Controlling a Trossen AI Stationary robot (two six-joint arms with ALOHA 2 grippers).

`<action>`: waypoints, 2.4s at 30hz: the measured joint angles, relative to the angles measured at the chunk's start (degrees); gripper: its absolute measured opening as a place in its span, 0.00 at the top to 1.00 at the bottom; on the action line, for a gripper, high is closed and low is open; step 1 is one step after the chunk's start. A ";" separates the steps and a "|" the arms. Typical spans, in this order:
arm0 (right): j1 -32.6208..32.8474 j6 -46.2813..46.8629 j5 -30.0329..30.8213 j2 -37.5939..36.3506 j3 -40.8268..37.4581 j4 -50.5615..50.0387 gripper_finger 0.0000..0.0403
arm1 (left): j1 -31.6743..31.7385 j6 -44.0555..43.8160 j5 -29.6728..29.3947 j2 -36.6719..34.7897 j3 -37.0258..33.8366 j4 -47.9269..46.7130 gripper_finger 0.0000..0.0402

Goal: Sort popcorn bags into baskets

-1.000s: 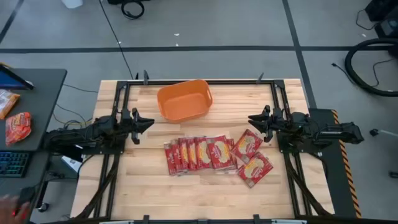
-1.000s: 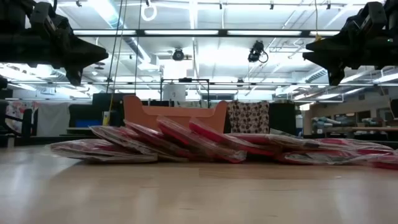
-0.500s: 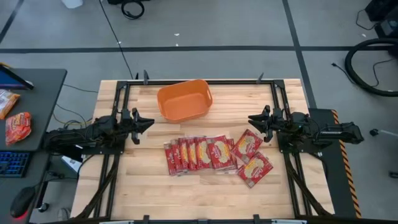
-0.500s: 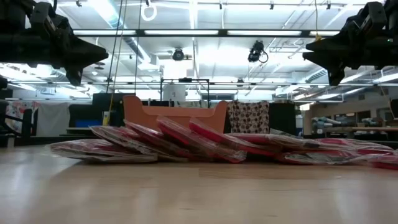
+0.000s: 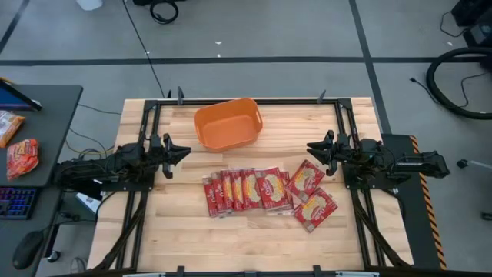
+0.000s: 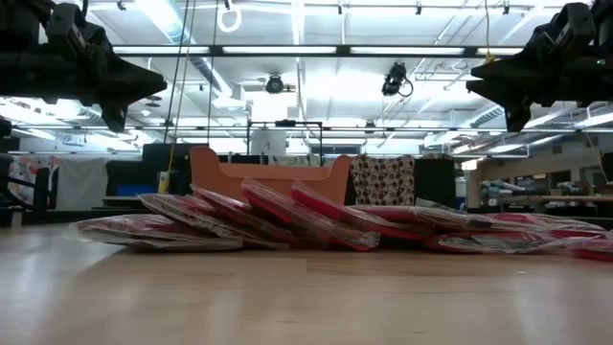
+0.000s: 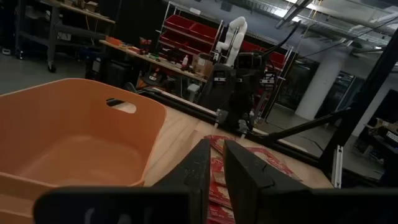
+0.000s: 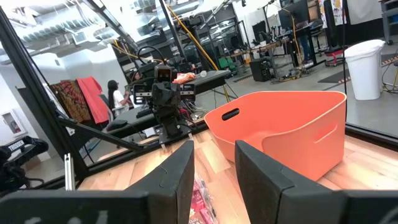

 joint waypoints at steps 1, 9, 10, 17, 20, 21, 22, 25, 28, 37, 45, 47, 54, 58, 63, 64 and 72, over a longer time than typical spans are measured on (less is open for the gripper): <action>0.01 -0.01 0.00 0.00 0.00 -0.02 0.70 | -0.02 0.00 0.00 0.00 -0.02 0.00 0.88; 0.01 0.01 -0.02 0.00 0.00 0.00 0.70 | 0.00 -0.08 -0.01 0.00 0.00 0.10 0.88; 0.00 0.01 0.00 0.00 0.00 -0.01 0.70 | -0.02 -0.74 -0.09 0.02 0.00 0.90 0.88; 0.01 0.00 -0.02 0.00 0.01 0.00 0.70 | 0.00 -1.31 -1.07 0.00 -0.01 12.32 0.88; -0.01 -0.01 -0.02 0.00 0.00 -0.02 0.70 | 0.00 1.64 -1.14 0.00 -0.02 16.66 0.88; 0.01 0.01 -0.02 0.00 0.00 0.00 0.70 | 0.00 2.34 -1.47 0.00 -0.02 17.52 0.88; 0.01 0.00 0.00 0.00 0.00 0.00 0.70 | 0.00 2.56 -1.88 0.00 -0.02 18.27 0.88; 0.01 0.00 -0.02 0.00 0.00 0.00 0.70 | -0.02 3.64 -0.76 0.39 -0.02 17.36 0.88; 0.00 0.00 -0.02 0.00 0.01 0.02 0.70 | -0.14 7.34 5.34 4.48 -0.02 14.36 0.88; 0.01 0.01 -0.02 0.00 0.00 0.00 0.70 | -1.32 10.20 7.77 21.11 0.69 15.06 0.88; -0.01 0.00 0.00 0.00 0.00 0.00 0.70 | -12.18 20.52 2.55 35.99 4.45 14.43 0.72; 0.00 -0.01 0.00 0.00 0.00 0.00 0.70 | -15.15 25.13 -1.02 39.92 5.73 14.32 0.68; -0.01 0.01 0.00 0.00 0.00 0.00 0.70 | -22.50 35.46 -15.82 54.01 10.89 12.77 0.58; -0.01 0.01 0.00 0.00 0.01 0.00 0.70 | -25.18 41.77 -18.69 61.84 14.15 12.38 0.58; 0.00 0.00 -0.01 0.00 0.01 0.00 0.70 | -27.53 49.10 -21.89 70.65 17.76 12.32 0.58; -0.01 -0.01 -0.01 0.00 0.01 0.00 0.70 | -28.00 50.35 -22.44 72.27 18.68 12.35 0.58; 0.00 0.00 -0.01 0.00 0.00 0.02 0.70 | -30.25 54.80 -23.26 82.22 29.08 2.24 0.58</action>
